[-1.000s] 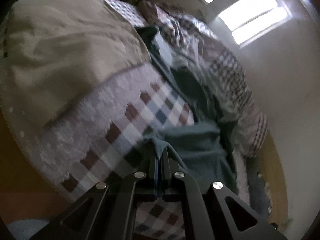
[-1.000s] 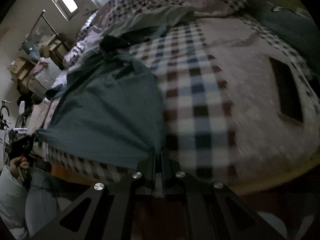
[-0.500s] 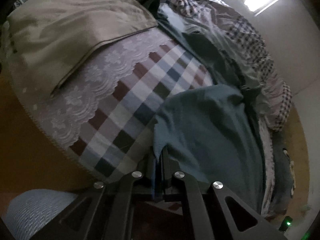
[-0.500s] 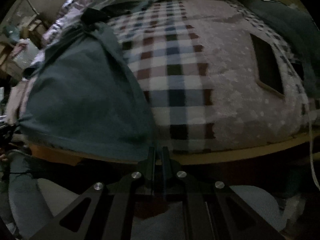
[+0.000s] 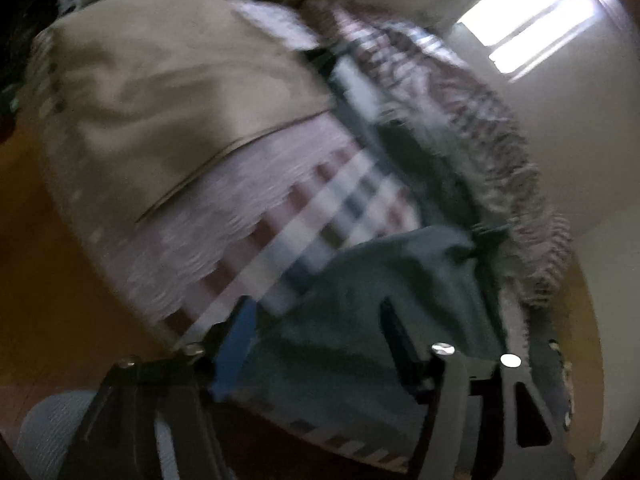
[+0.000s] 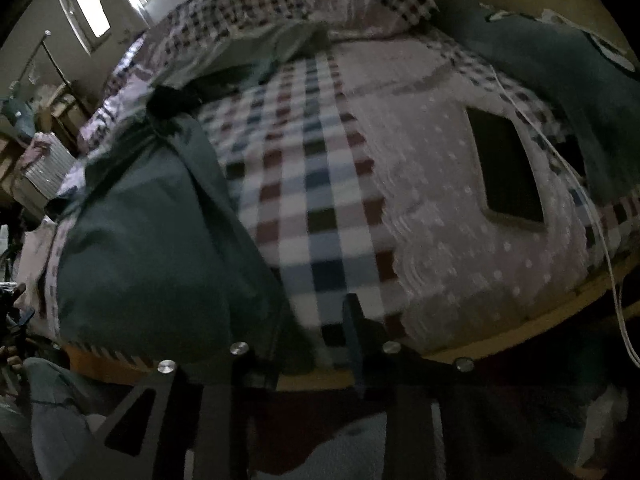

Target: Fold clothes

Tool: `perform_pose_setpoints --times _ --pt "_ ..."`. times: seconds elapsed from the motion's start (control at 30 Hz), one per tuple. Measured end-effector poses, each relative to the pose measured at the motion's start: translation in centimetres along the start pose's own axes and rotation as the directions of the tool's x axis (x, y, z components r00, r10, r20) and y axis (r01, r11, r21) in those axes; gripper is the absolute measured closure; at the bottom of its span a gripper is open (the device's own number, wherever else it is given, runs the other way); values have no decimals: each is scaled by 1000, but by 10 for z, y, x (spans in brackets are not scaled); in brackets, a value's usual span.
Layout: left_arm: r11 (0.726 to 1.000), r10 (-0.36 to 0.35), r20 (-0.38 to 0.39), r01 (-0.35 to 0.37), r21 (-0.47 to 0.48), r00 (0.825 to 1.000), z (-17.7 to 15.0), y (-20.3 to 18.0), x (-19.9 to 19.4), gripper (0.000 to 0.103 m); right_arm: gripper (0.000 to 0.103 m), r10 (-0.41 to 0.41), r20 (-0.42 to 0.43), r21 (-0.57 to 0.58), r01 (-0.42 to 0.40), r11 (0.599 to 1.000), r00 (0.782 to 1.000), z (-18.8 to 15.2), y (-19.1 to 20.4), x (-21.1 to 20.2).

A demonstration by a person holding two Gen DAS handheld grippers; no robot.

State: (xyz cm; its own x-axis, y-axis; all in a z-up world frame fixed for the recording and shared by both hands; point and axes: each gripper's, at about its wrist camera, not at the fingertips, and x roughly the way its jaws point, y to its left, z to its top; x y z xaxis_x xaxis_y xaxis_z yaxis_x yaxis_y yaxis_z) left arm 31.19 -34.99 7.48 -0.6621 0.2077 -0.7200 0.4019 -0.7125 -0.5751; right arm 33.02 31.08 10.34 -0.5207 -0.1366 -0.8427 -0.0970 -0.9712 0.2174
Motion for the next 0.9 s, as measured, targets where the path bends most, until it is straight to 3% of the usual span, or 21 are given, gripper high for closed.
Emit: perform_pose_setpoints --times 0.2,0.43,0.53,0.67,0.7,0.9 --pt "994 -113 -22 113 8 993 21 -27 25 20 65 39 45 12 -40 999 998 9 13 5" --pt "970 -243 -48 244 14 969 45 -58 53 20 63 117 133 -25 -115 993 984 27 38 0" --pt "953 -304 -80 304 -13 949 60 -71 73 20 63 153 167 -54 -146 988 974 37 51 0" --pt "919 -394 -146 384 -95 907 85 -90 111 20 62 197 212 -77 -184 980 957 54 66 4" --pt "917 -398 -156 387 -96 904 90 -96 120 20 62 207 219 -80 -194 978 954 57 70 7" --pt "954 -299 -244 284 -93 923 111 -115 183 20 62 257 234 -110 -237 965 938 78 91 25"
